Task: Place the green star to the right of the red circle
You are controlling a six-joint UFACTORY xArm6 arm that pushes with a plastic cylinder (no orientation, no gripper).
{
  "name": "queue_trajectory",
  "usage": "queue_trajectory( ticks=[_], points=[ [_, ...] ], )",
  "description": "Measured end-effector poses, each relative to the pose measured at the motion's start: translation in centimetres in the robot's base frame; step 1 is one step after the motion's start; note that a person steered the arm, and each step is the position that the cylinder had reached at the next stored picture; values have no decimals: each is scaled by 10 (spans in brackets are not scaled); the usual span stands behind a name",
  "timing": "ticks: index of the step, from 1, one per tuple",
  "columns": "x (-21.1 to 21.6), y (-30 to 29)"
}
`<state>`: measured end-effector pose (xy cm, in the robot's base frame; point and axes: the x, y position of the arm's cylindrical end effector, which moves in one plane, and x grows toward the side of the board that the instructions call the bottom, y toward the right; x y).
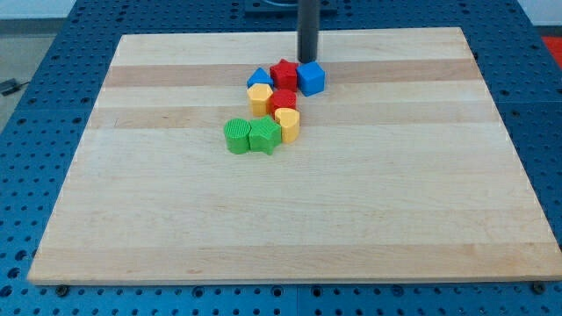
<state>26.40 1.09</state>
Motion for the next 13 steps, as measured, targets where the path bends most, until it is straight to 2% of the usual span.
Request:
queue_trajectory(
  ticks=[4,5,6,7,9,11,12,13],
  points=[
    [19,-68],
    [44,-96],
    [101,-110],
    [150,-83],
    [193,-34],
    [196,-41],
    [222,-70],
    [255,-43]
  ],
)
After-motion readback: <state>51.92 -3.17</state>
